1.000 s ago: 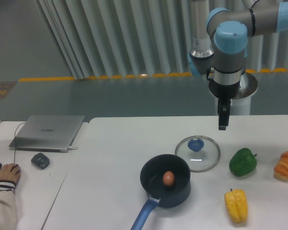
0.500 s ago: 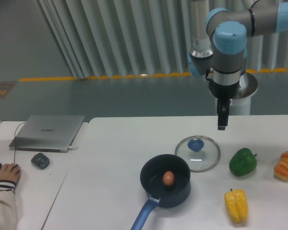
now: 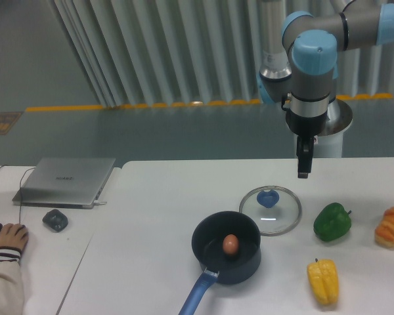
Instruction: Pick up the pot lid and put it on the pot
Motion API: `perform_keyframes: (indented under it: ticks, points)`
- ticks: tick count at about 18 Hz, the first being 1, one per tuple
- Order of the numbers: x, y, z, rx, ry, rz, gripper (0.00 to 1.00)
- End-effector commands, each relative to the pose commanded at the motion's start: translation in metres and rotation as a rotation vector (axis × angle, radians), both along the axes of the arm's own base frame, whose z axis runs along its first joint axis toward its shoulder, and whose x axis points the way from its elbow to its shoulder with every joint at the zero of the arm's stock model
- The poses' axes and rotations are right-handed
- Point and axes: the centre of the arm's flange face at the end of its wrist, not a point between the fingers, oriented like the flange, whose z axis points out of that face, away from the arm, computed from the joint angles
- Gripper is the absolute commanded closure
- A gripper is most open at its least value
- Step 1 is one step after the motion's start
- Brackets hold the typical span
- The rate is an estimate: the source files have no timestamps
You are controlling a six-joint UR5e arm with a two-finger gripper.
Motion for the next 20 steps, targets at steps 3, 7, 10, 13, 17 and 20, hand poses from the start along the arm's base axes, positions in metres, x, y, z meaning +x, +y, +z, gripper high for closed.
perform_keyframes:
  ticks: [3,7,10,13,17,20]
  points:
    - [0.004,0.002,-0.002,-0.005,-0.004,-0.008,0.0]
    - [0.006,0.002,-0.006,-0.012,-0.007,-0.012,0.0]
    - [0.028,0.003,-0.03,-0.057,-0.03,-0.028,0.0]
    - [0.048,0.008,-0.044,-0.132,0.02,-0.046,0.0]
    - [0.08,0.02,-0.062,-0.167,0.026,-0.002,0.0]
    - [0.086,0.032,-0.064,-0.122,0.062,0.056,0.0]
